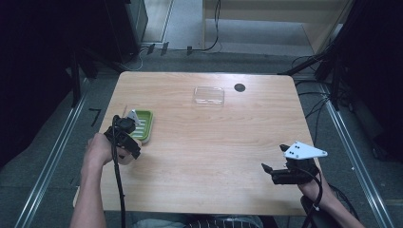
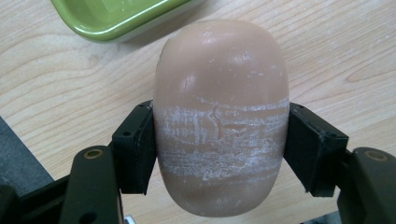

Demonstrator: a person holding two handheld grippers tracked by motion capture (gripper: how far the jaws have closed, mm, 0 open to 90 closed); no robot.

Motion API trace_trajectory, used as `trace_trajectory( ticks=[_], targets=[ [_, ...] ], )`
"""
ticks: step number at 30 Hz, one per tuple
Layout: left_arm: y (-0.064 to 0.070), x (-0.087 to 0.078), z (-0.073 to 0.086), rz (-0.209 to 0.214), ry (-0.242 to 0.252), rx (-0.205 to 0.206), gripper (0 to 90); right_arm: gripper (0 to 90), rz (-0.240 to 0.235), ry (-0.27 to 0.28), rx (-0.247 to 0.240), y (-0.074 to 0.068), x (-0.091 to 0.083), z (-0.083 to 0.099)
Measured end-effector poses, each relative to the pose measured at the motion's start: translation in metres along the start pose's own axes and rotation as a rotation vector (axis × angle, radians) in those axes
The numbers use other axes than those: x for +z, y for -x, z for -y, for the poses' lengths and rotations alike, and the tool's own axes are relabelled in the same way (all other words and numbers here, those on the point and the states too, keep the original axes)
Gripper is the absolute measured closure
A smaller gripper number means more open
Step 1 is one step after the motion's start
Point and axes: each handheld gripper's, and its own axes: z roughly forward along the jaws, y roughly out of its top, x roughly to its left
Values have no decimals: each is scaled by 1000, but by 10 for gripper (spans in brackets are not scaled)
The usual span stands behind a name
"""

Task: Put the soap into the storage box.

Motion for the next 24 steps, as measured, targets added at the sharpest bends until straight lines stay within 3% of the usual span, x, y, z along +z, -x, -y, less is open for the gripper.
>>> trace_trajectory(
  ticks=[24],
  targets=[
    [-2, -11, -22, -3, 28, 43, 337, 133, 1, -1, 3, 0, 0, 1]
  ],
)
